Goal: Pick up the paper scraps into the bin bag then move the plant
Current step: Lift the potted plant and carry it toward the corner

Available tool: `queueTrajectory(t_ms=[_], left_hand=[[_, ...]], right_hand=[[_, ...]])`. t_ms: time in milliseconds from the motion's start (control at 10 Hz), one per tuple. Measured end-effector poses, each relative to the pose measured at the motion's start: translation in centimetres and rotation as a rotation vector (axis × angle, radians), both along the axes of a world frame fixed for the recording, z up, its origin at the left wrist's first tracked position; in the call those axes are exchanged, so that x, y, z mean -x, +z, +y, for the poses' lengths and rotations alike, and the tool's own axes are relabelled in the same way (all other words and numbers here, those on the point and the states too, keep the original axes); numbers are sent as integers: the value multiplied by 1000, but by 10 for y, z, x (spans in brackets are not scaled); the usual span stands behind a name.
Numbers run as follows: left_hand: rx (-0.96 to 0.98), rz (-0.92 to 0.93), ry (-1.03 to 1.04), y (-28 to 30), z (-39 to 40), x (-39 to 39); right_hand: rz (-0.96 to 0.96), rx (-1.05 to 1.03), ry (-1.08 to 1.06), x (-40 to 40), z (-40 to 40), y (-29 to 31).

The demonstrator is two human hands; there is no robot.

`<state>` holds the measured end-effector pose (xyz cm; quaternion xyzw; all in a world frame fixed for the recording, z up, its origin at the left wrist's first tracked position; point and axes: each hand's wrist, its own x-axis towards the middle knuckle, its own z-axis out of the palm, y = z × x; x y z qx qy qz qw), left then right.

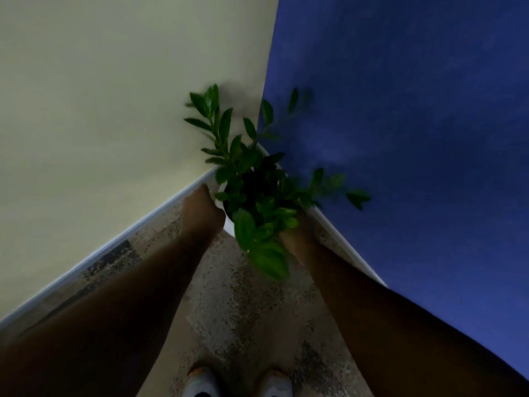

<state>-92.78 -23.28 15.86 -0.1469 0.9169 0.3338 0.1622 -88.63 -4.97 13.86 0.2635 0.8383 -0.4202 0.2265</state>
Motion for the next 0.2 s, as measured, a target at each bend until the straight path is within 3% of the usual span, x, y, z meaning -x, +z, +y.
queueTrajectory(t_ms=[100, 200], left_hand=[[71, 118, -49, 59, -1, 1], [56, 276, -112, 112, 0, 6]], right_hand=[[-26, -228, 94, -4, 7, 55], [121, -384, 173, 0, 1, 107]])
